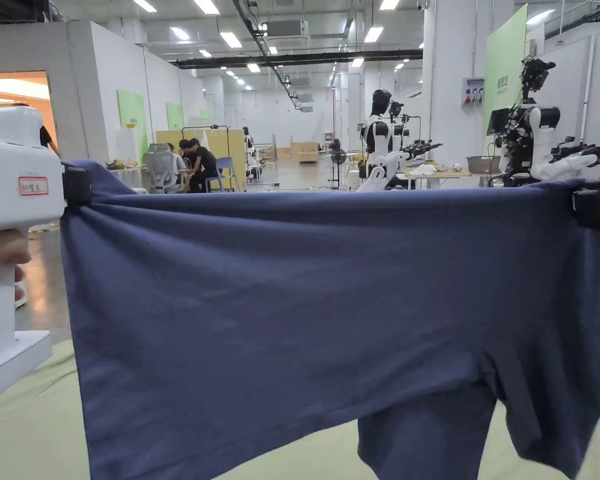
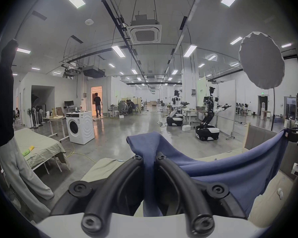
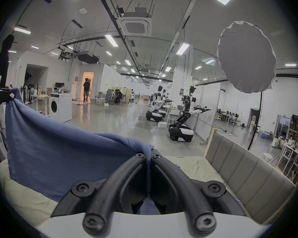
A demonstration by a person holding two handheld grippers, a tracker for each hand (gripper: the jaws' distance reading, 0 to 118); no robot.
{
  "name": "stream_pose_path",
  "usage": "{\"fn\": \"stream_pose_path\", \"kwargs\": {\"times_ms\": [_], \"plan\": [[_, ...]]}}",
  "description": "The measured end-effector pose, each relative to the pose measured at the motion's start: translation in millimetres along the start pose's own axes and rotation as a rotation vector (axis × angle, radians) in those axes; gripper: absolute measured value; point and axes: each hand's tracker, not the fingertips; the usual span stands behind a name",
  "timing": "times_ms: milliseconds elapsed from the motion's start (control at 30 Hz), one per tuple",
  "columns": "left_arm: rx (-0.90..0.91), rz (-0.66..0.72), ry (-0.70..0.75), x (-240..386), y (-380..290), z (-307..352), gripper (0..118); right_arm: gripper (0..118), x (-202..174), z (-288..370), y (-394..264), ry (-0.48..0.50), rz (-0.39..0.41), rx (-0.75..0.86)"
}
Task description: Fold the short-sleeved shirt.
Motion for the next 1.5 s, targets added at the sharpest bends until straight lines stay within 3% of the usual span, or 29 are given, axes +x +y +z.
{"fn": "stream_pose_path", "kwargs": {"times_ms": [267,433,567,700,900,1167,1300,1500], "plan": [[-0.028,-0.05,0.029,15,-73,-90,6,4,-18,-109,-53,-0.024,0.017,-0.027],[-0.148,-0.054,-0.003,26,-167,-127,6,4,-30,-152,-147,0.002,0.012,-0.136],[-0.261,-0.038,-0.027,30,-242,-128,6,4,-37,-149,-230,0.044,-0.005,-0.239],[-0.325,-0.029,-0.075,31,-298,-92,7,4,-34,-105,-296,0.093,-0.092,-0.294],[-0.428,0.067,-0.13,24,-346,13,6,4,-26,6,-346,0.138,-0.104,-0.339],[-0.566,0.128,-0.159,-4,-383,156,6,4,-20,159,-373,0.177,-0.066,-0.394],[-0.607,0.125,-0.172,-10,-404,221,7,4,-31,226,-391,0.191,-0.002,-0.437],[-0.637,0.111,-0.162,-26,-440,263,14,4,-45,276,-427,0.182,0.078,-0.488]]}}
